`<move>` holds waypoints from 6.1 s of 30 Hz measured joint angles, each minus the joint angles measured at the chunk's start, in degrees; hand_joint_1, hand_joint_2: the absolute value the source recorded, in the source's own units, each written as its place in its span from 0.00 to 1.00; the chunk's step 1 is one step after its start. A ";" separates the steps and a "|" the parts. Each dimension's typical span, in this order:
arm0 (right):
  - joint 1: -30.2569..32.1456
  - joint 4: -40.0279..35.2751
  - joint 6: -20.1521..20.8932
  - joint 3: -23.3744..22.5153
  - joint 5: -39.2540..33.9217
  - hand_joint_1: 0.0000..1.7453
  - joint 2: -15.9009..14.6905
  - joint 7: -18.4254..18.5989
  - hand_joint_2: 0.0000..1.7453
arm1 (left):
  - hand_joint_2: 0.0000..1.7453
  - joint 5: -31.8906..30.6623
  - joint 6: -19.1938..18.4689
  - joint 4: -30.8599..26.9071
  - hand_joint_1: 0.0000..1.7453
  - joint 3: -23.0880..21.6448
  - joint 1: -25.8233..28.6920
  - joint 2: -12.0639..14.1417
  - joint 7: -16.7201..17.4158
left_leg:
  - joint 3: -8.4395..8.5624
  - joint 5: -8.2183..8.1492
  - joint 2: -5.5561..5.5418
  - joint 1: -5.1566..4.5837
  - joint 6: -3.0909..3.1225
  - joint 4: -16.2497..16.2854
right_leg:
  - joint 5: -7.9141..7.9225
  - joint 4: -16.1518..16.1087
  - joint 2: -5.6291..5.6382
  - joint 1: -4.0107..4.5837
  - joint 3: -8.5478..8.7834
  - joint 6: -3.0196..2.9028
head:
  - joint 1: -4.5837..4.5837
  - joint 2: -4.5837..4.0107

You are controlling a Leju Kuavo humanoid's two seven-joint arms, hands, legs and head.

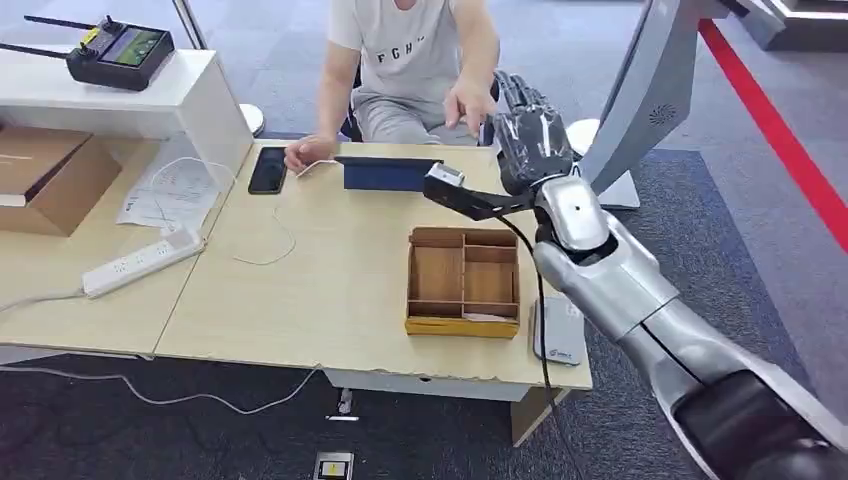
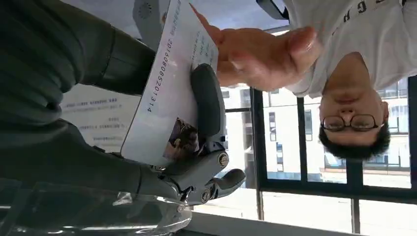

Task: Pass the card to the sensor for recognition and then transmit it.

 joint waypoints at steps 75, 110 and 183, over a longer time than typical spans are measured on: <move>44.44 -39.62 -13.49 -15.72 -19.89 0.00 -16.65 -1.16 0.00 | 1.00 0.26 -2.19 0.07 0.00 1.66 3.64 0.48 -6.27 | 0.00 -0.06 0.02 0.01 0.03 0.01 | -0.01 -0.09 0.01 0.00 -0.02 0.00 | 0.00 0.00; 45.16 -45.27 -4.05 -12.02 -1.93 0.00 -14.56 10.97 1.00 | 1.00 1.00 -0.37 0.07 0.00 2.12 3.88 0.37 -7.37 | -0.03 -0.05 0.03 0.01 0.04 0.00 | -0.01 -0.08 0.01 0.00 -0.01 0.00 | 0.00 0.00; 38.59 -35.06 14.77 -7.02 1.92 0.00 -7.37 6.82 1.00 | 1.00 0.46 -0.68 0.22 0.00 2.12 2.73 0.39 -4.37 | -0.03 -0.04 0.03 0.01 0.03 0.00 | -0.01 -0.08 0.01 0.01 -0.02 0.00 | 0.00 0.00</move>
